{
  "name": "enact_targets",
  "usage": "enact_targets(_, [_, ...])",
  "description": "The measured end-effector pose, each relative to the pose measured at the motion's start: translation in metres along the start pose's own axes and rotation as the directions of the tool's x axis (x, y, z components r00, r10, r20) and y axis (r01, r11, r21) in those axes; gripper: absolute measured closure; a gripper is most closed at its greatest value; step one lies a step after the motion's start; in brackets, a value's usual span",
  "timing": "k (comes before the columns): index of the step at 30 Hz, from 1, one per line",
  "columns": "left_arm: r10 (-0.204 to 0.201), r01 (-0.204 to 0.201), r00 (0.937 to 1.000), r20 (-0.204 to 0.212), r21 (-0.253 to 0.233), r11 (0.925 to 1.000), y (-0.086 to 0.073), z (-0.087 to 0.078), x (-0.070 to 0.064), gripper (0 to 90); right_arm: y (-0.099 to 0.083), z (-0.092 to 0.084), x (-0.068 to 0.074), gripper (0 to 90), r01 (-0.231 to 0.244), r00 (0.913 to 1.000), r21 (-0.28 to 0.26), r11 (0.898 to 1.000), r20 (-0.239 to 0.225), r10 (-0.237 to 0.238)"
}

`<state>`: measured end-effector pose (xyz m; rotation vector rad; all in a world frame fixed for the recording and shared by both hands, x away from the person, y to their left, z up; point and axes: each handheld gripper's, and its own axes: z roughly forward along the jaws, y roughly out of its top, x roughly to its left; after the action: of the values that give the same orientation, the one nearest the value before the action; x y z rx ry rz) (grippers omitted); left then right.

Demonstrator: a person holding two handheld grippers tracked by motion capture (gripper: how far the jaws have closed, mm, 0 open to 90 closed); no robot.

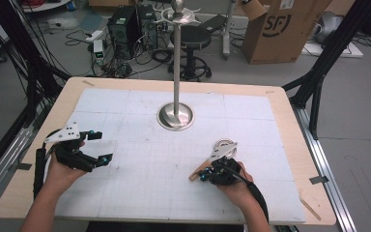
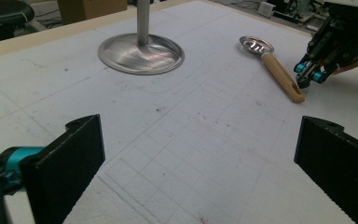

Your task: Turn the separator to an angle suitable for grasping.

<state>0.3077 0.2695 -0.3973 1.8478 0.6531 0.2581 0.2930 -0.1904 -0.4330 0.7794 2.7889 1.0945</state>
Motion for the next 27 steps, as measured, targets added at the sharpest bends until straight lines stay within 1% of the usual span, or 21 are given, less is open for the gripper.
enact_targets(8, [-0.005,0.005,1.0,-0.001,-0.004,1.0,0.0,0.0,0.0,2.2,0.007,0.005,-0.001,88.8,-0.005,0.9999,-0.011,1.0,0.011,0.006])
enact_targets(14, [-0.003,0.003,1.0,-0.001,-0.008,1.0,0.0,-0.002,0.001,2.2,0.014,0.012,0.003,88.8,0.006,0.9998,-0.003,1.0,0.021,-0.006])
enact_targets(16, [-0.005,0.005,1.0,-0.001,-0.008,1.0,0.0,-0.002,0.001,2.2,0.016,0.014,0.003,88.9,0.007,0.9996,-0.002,1.0,0.028,-0.007])
enact_targets(17, [-0.006,0.006,1.0,-0.001,-0.01,0.9999,0.0,-0.002,0.001,2.2,0.017,0.015,0.003,88.9,0.004,0.9989,-0.006,1.0,0.046,-0.004])
enact_targets(19, [-0.005,0.005,1.0,-0.001,-0.008,1.0,0.0,-0.002,0.001,2.2,0.019,0.017,0.001,88.8,-0.002,0.9983,-0.011,1.0,0.058,0.003])
enact_targets(21, [-0.006,0.006,1.0,-0.002,-0.005,1.0,0.0,-0.001,0.001,2.2,0.022,0.02,-0.001,88.9,-0.01,0.9978,-0.017,1.0,0.065,0.011])
enact_targets(27, [-0.006,0.006,1.0,-0.005,-0.001,1.0,0.0,-0.001,0.002,2.2,0.028,0.026,-0.004,88.9,-0.012,0.9959,-0.019,1.0,0.09,0.014])
